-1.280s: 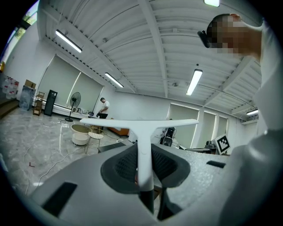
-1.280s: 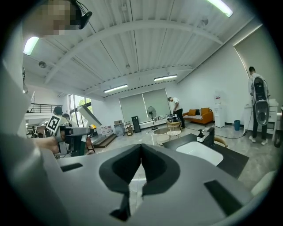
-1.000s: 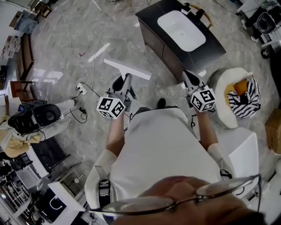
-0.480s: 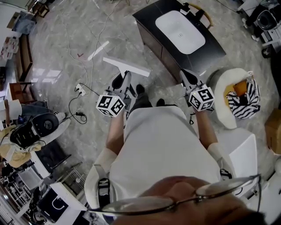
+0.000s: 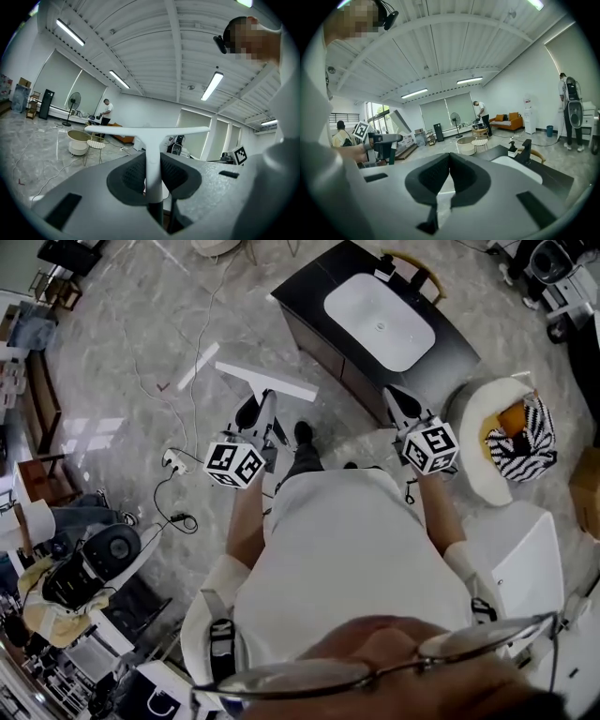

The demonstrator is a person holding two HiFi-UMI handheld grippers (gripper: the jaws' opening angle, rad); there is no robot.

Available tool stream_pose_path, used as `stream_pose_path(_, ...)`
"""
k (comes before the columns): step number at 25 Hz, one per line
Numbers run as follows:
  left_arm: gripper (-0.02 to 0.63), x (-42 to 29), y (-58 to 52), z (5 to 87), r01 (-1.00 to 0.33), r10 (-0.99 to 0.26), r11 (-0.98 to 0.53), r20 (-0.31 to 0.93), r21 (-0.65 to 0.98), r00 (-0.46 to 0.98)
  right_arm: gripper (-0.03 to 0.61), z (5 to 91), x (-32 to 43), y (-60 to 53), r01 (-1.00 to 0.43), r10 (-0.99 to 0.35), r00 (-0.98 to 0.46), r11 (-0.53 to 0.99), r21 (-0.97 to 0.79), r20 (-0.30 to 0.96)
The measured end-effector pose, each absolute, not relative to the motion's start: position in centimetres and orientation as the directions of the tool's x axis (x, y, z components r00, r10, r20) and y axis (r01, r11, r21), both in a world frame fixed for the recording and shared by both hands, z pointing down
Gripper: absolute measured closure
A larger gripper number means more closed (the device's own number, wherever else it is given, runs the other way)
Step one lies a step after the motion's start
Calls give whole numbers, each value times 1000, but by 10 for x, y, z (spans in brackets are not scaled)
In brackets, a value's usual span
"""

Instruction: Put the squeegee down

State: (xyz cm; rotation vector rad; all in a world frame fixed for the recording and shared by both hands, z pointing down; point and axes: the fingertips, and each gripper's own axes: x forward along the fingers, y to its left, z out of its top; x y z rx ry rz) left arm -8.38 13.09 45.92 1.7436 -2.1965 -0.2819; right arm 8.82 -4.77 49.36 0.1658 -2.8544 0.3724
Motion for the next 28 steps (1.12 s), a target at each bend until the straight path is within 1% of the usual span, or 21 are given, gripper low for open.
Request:
stream_pose_path(8,543,-160,102,464,-924,-985,156,130,348,-118,574,494,27,-57,-221,-153,-944,950,-219,291)
stream_pose_path(19,543,-240,69,469,-941,-989,16,145,339,35,573,486,-28,-68,-359,-292,-904,916,-181,314)
stream_pose_path(23,543,-261,56,472,-939,-986,-10,152,344,66,574,484,-41,-74,-394,-325,-890,902,-179,320)
stream_pose_path(28,543,-268,46,477,-929,-984,-32,152,368,94,574,489,-45,-77,-426,-350,-873,887,-179,340)
